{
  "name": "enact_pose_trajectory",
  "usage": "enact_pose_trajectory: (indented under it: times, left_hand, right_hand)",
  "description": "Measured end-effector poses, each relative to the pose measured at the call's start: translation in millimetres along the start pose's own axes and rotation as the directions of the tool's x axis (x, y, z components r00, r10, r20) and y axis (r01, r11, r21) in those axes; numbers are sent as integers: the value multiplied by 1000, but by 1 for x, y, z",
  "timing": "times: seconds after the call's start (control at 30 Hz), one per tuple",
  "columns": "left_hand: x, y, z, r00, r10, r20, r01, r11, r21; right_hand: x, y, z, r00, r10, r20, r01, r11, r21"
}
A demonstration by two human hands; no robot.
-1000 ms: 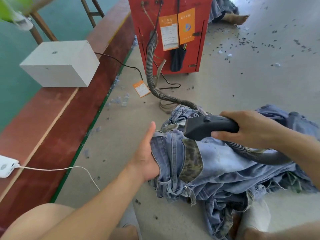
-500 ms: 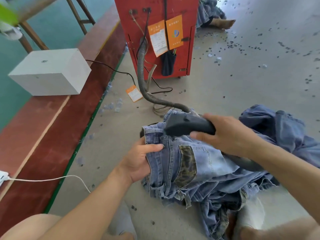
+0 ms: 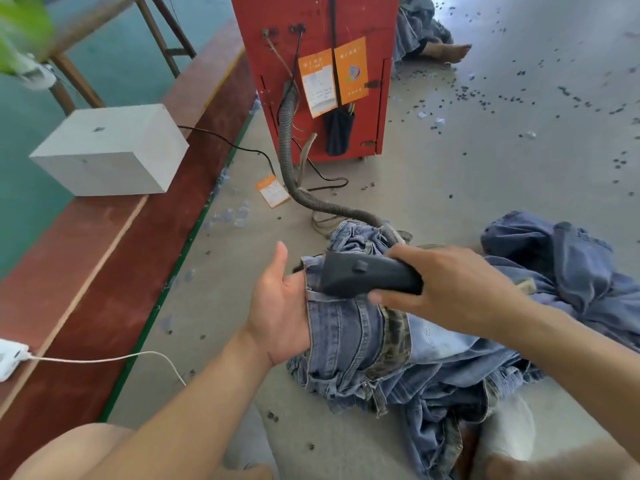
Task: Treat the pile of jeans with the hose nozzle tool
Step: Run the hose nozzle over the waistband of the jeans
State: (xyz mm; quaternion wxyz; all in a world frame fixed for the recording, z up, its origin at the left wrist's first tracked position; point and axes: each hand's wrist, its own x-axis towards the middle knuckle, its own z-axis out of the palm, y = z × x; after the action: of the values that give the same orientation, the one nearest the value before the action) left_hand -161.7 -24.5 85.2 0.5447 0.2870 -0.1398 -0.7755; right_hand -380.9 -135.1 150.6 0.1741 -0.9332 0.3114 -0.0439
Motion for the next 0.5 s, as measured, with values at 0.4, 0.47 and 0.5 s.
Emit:
enact_pose_trajectory:
  times: [0.4,0.47,0.5]
  left_hand:
    - [-1,-4,-8,994,-12,108,18,998,-55]
    - [-2,-3,-6,985,-24,170,38,996,-77]
    - [-3,-2,-5,978,-32,206,53,994,-95]
  right_hand:
    - [-1,-9,2,998,-63,-15,64,996,62]
    - [4,-7,-3,990,7,-142,27,972,232]
    - [6,-2,-9,981,45,-186,9,960,279]
